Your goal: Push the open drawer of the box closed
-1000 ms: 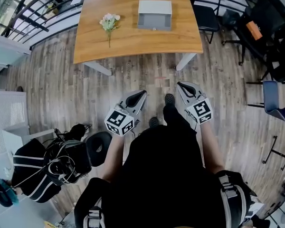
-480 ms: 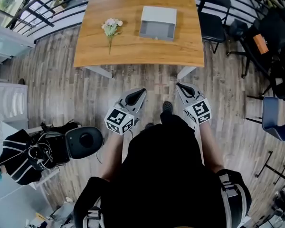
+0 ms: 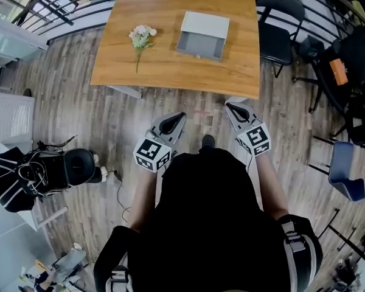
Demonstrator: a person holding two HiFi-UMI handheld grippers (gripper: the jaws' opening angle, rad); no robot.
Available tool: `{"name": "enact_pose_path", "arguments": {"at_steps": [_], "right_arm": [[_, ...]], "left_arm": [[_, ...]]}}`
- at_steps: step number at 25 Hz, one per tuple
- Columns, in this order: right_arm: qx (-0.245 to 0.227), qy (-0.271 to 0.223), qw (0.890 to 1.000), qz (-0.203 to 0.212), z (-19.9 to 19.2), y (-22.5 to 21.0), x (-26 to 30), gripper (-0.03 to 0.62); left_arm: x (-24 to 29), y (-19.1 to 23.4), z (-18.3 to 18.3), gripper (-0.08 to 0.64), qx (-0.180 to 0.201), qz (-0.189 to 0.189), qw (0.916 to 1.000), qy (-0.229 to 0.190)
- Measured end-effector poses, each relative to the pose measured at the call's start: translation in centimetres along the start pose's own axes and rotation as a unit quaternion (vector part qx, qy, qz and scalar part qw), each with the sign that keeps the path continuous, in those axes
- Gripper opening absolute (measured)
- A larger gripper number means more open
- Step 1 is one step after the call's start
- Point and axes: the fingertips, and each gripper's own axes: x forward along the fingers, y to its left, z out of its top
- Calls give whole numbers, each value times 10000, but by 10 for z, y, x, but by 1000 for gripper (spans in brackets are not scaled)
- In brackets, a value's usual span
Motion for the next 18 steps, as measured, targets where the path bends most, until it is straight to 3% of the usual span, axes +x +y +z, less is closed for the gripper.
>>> {"name": "enact_pose_path", "arguments": {"at_steps": [13, 18], "right_arm": [[18, 87, 9995, 287, 11, -35, 41, 15], [-5, 228, 9995, 208, 12, -50, 62, 15]], "left_arm": [[33, 44, 6, 23, -226, 368, 9990, 139], [55, 73, 7, 23, -298, 280, 9990, 165]]}}
